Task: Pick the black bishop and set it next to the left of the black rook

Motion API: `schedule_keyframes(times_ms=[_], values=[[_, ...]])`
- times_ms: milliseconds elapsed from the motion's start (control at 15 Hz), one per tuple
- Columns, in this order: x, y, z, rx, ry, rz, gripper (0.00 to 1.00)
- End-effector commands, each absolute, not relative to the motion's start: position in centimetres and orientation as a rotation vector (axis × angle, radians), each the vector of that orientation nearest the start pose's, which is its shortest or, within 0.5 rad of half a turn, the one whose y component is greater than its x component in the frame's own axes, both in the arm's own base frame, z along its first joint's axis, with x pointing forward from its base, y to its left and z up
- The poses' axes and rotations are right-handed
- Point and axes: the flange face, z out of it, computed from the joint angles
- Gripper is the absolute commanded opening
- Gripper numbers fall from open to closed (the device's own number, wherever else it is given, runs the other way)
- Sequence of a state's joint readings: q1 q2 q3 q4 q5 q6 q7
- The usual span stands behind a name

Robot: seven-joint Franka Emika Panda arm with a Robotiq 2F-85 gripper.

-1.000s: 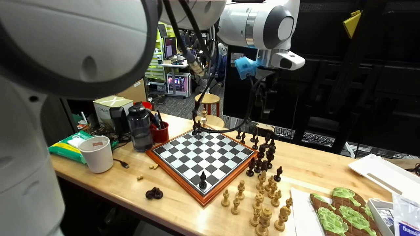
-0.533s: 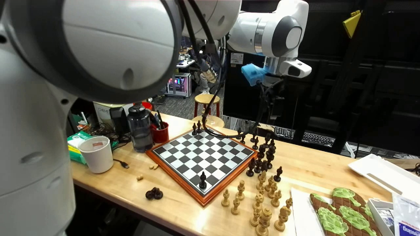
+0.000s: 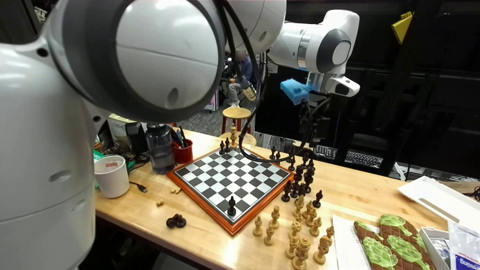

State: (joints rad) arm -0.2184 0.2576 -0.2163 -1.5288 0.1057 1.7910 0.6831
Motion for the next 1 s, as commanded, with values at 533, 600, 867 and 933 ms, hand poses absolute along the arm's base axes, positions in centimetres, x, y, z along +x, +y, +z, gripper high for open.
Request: schedule_keyframes(times_ms=[533,600,867,933], values=[[59.4,-24.9,50.9,-2.652,1.57,-0.092,1.0],[59.5,-24.7,50.8,-2.653,1.566,-0.095,1.0],[59.7,-24.1,50.0,-2.655,1.556,-0.101,1.0],[59.7,-24.0,49.8,-2.656,1.554,-0.102,1.0]])
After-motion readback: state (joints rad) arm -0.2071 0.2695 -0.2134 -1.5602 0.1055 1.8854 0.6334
